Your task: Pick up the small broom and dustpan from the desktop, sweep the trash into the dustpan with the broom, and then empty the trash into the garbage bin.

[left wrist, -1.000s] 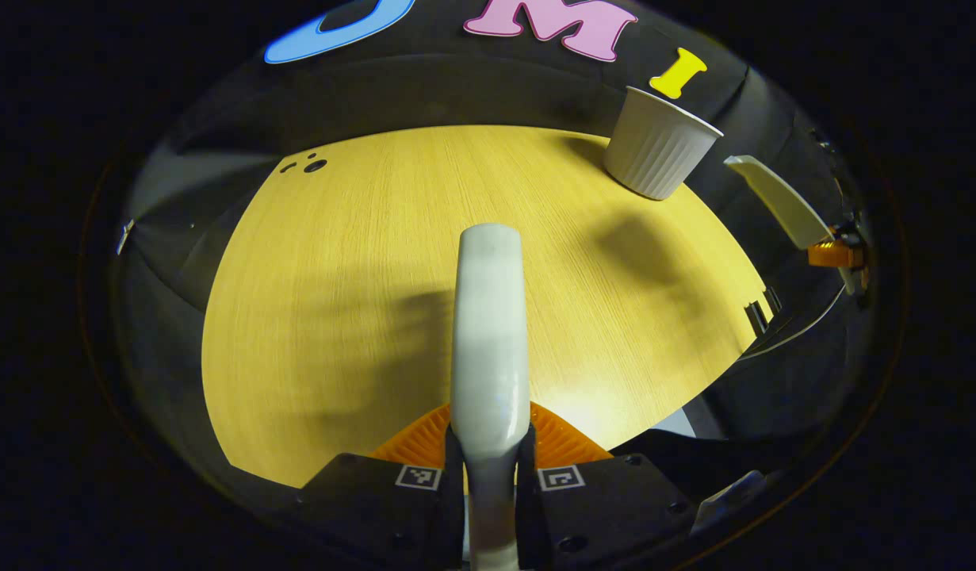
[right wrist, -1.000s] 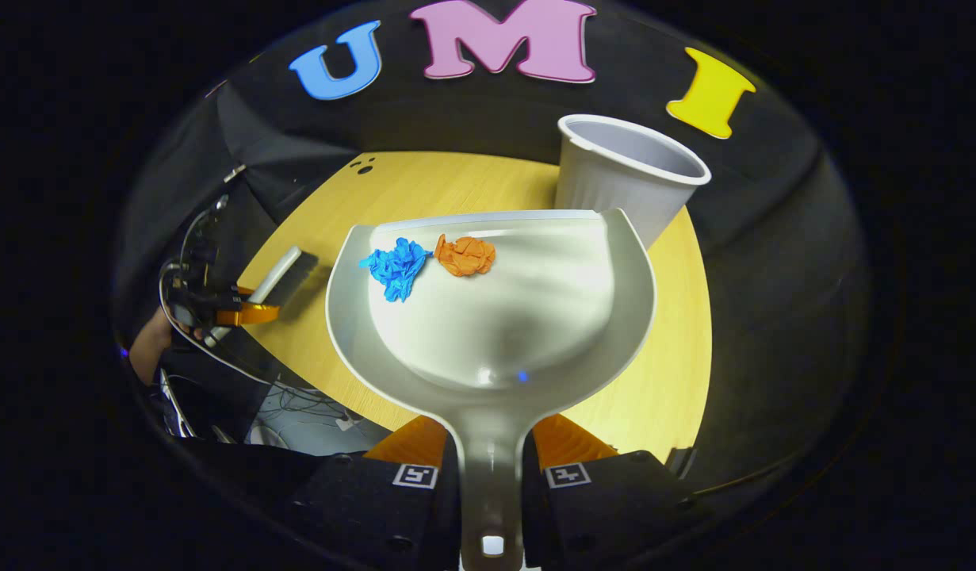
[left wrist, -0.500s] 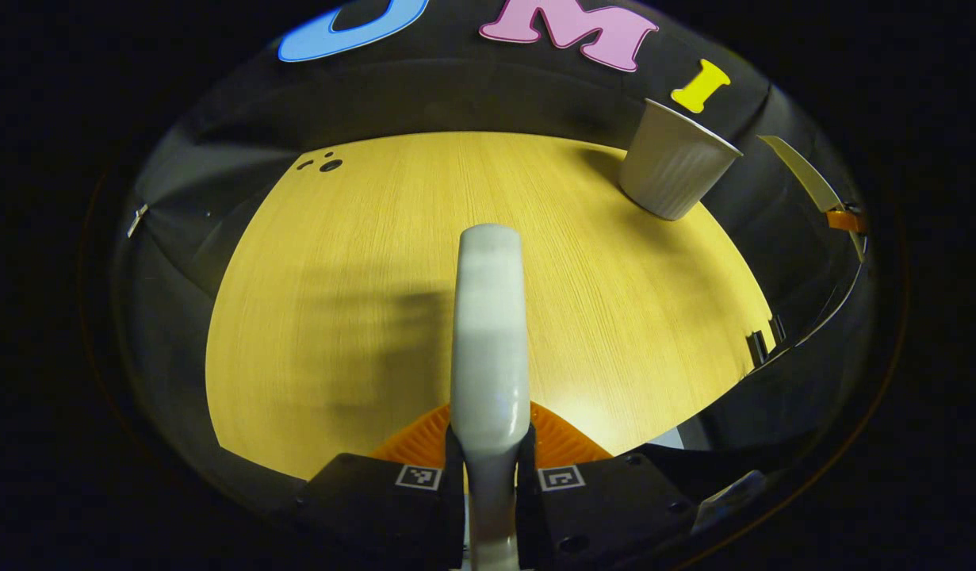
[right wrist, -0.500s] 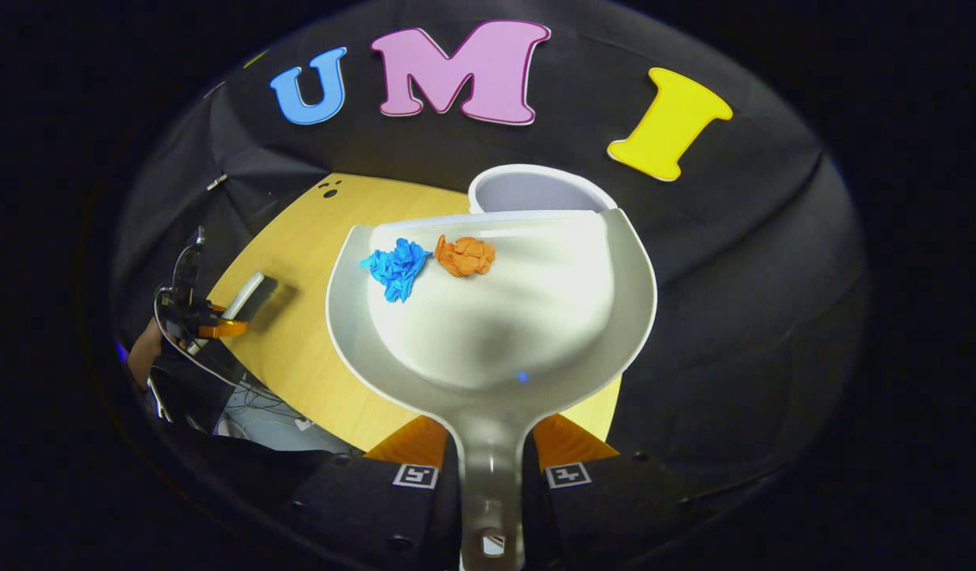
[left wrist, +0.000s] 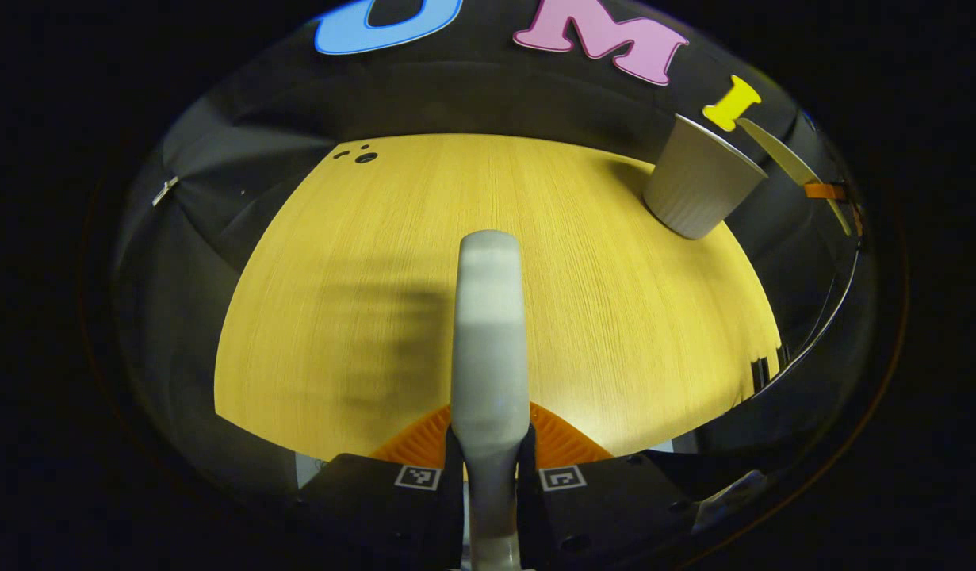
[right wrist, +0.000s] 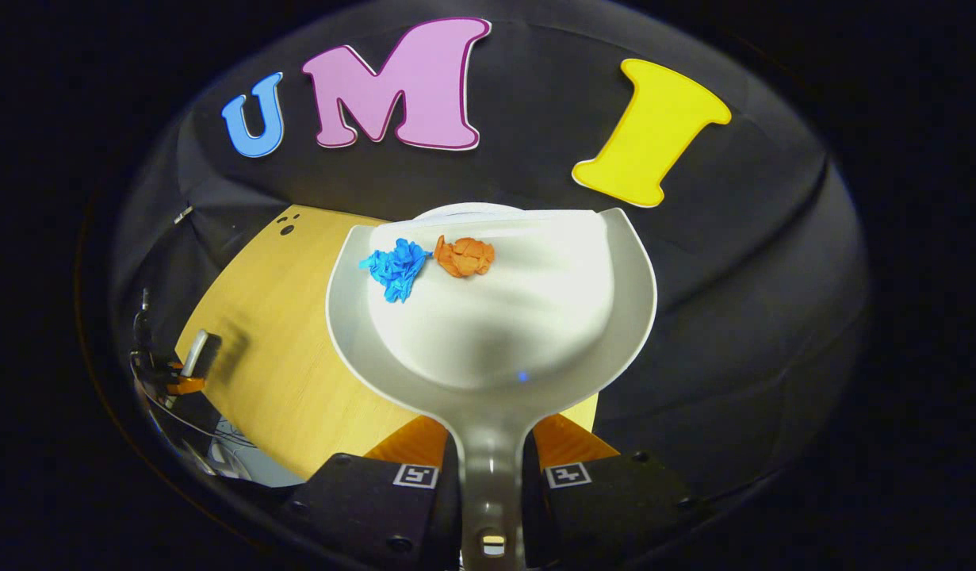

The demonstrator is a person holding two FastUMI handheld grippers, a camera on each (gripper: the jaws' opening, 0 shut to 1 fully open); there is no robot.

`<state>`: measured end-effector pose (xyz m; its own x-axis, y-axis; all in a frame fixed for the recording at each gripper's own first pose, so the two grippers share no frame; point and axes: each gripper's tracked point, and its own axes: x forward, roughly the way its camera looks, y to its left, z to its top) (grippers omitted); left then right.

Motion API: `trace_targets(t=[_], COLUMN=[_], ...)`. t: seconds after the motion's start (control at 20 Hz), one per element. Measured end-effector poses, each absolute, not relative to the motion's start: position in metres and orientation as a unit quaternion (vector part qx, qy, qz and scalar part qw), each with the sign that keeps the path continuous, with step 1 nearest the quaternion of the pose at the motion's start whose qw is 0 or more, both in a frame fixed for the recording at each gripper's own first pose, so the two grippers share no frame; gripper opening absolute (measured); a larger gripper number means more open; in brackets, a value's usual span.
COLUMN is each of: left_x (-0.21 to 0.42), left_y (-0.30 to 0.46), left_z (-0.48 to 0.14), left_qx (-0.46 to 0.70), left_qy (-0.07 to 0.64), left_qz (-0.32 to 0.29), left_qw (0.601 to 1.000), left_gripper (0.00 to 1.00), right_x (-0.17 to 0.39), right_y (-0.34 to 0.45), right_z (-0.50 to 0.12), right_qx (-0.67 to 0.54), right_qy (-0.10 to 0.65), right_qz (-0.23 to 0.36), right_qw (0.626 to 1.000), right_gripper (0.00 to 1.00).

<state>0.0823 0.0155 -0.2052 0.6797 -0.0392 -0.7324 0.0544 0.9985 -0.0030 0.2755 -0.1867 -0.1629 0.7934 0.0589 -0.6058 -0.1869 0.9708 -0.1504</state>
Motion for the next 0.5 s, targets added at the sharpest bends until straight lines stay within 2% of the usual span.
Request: trace_targets(t=[0.05,0.5], left_x=[0.081,0.064], left_y=[0.014,0.006], left_z=[-0.203,-0.170], left_qx=[0.005,0.013], left_qy=[0.397,0.381], left_qz=[-0.016,0.019], left_qw=[0.918,0.924], left_gripper=[0.33,0.31], right_x=[0.288,0.354], right_y=[-0.188,-0.216], right_z=[-0.165,-0.171], right_qx=[-0.103,-0.215], right_qy=[0.311,0.258], right_qz=[0.064,0.015], right_qw=[0.943,0.942], right_gripper=[0.34,0.34])
